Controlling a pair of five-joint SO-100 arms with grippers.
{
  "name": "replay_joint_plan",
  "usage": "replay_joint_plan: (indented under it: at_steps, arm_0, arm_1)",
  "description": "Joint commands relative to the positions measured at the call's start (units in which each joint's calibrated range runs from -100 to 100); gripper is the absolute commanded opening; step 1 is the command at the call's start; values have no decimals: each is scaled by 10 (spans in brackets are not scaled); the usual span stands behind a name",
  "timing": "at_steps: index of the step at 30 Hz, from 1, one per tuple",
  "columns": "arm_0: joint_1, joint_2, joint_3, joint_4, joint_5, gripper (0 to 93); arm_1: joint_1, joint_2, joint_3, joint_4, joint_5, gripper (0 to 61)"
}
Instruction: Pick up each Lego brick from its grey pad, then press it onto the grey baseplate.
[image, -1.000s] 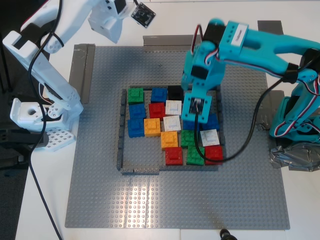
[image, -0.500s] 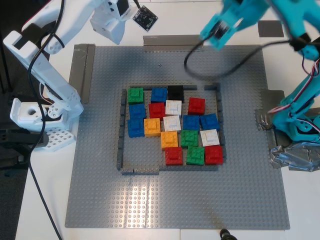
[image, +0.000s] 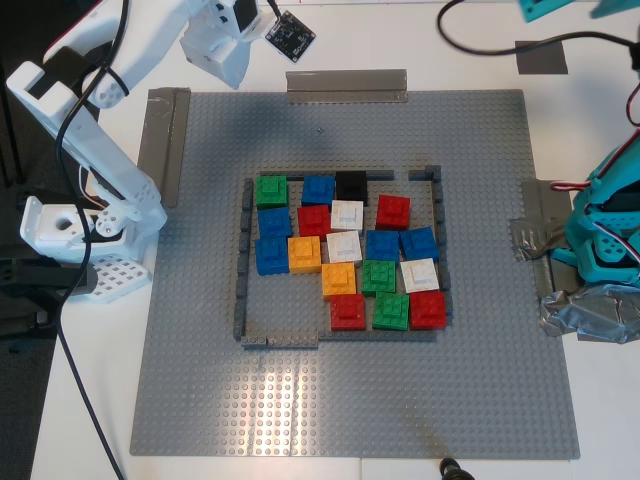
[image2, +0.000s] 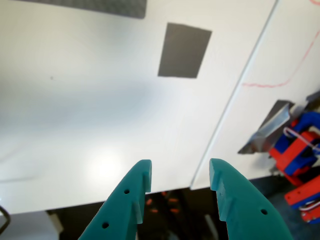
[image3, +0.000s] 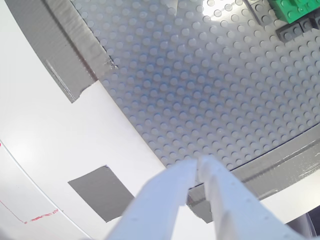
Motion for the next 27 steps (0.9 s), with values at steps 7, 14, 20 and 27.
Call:
replay_joint_plan:
  at_steps: [7,14,20,27]
  arm_0:
    - [93,-19,111,-40,5,135]
    - [98,-22,185,-150,6,101]
    - [55,-28,180,-143,6,0]
    - [11,-28,185,-135,6,0]
  arm_1:
    - [13,-38,-31,1,8,1]
    - [14,-43,-15,-7,9,1]
    - [16,-48,-14,-8,12,1]
    - [19,-67,13,-13,11,1]
